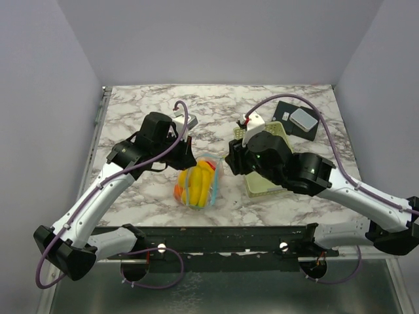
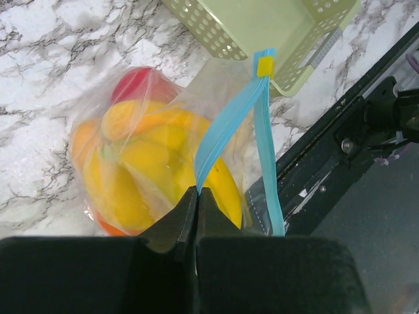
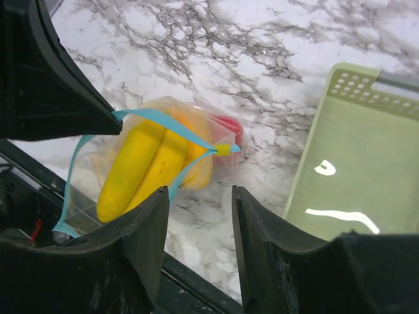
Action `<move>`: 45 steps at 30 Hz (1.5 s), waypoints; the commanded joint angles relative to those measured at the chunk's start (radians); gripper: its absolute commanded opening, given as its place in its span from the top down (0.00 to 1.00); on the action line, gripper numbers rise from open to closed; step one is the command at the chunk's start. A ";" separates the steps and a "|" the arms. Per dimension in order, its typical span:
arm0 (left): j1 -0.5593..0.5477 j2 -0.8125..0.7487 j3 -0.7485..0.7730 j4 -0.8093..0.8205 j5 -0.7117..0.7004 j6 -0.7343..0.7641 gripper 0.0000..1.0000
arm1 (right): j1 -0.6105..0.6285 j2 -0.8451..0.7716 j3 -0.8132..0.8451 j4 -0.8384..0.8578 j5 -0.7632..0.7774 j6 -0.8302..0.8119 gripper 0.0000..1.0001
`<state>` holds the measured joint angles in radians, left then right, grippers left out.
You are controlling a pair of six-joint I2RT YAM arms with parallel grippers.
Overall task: Place the food in the zip-top bag and seal the zipper
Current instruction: Adjust the zipper food storage bag at the center of the board, then zip the zipper food storage bag at the center of the board.
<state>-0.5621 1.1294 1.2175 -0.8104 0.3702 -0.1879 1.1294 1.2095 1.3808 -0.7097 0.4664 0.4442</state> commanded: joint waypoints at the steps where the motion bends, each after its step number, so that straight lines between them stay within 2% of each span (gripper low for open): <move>1: -0.004 -0.035 0.031 -0.016 0.027 0.035 1.00 | 0.002 -0.055 -0.013 0.002 -0.072 -0.295 0.50; 5: -0.022 -0.057 0.022 -0.024 0.033 0.042 1.00 | 0.003 -0.098 -0.076 0.067 -0.181 -0.459 0.45; 14: -0.073 -0.099 0.030 -0.053 0.041 0.058 1.00 | 0.003 -0.136 -0.169 0.079 -0.442 -0.788 0.45; 19: -0.115 -0.108 0.030 -0.065 0.019 0.067 1.00 | 0.003 -0.176 -0.256 0.131 -0.524 -0.927 0.45; 26: -0.137 -0.101 0.028 -0.069 0.006 0.069 1.00 | 0.003 -0.169 -0.343 0.207 -0.626 -0.990 0.45; 35: -0.144 -0.093 0.031 -0.076 -0.003 0.070 1.00 | 0.003 -0.150 -0.469 0.343 -0.573 -0.998 0.45; 45: -0.142 -0.070 0.025 -0.075 0.007 0.069 1.00 | 0.003 -0.178 -0.527 0.424 -0.537 -0.978 0.59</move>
<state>-0.7017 1.0515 1.2175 -0.8856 0.3752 -0.1291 1.1294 1.0561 0.8722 -0.3557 -0.1017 -0.5396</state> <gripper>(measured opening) 0.006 0.443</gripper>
